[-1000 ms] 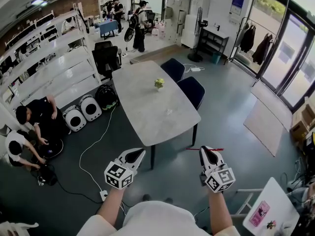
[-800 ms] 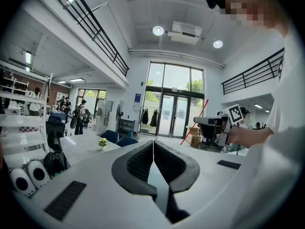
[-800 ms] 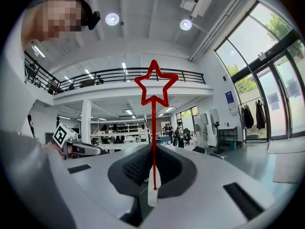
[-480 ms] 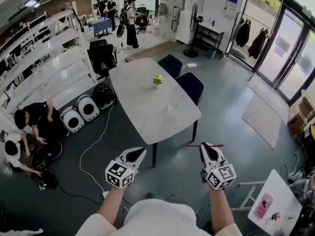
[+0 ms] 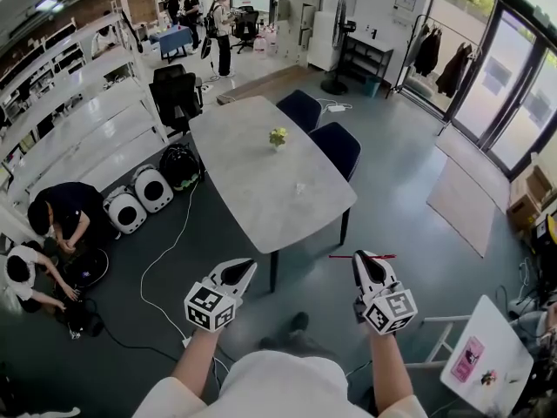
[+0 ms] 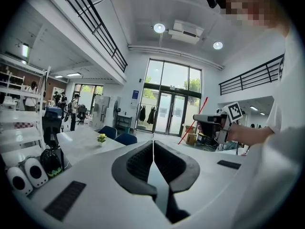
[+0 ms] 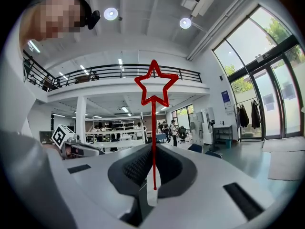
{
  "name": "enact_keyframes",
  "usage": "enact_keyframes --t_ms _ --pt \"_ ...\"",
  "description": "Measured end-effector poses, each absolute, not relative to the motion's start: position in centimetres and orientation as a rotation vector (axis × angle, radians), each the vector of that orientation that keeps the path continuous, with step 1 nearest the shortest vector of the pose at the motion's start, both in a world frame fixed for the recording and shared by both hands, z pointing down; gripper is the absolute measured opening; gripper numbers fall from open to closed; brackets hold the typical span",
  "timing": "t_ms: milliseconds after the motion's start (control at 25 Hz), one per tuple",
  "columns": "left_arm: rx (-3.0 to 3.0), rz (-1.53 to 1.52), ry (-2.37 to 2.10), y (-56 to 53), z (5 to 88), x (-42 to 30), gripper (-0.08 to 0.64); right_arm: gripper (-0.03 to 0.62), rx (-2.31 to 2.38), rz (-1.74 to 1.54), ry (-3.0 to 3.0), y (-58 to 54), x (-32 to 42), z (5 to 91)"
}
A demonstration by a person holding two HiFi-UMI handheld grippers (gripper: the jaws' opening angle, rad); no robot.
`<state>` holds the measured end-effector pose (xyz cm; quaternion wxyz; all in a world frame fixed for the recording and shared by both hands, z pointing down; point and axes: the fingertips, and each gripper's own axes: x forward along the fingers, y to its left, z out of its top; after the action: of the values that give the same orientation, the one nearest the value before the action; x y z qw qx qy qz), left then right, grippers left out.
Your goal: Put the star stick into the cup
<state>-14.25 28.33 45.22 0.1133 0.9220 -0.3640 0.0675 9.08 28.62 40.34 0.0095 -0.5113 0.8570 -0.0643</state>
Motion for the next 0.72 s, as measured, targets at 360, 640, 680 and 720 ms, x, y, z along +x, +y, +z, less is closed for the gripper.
enact_keyframes --t_ms 360,640,680,720 --pt "2.683 0.214 -1.080 24.0 45.9 -12.3 0.023 0.018 -1.576 -0.244 2.669 23.5 10.9 41.2" --pt "2.657 0.236 -1.089 17.8 46.4 -8.5 0.023 0.019 -1.554 -0.255 2.707 16.6 13.9 41.9" --pt "2.654 0.240 -1.092 16.8 46.6 -8.0 0.023 0.020 -1.545 -0.259 2.713 15.5 14.3 42.1" --pt "2.650 0.243 -1.095 15.8 46.7 -7.5 0.023 0.020 -1.535 -0.266 2.717 14.4 14.6 42.4"
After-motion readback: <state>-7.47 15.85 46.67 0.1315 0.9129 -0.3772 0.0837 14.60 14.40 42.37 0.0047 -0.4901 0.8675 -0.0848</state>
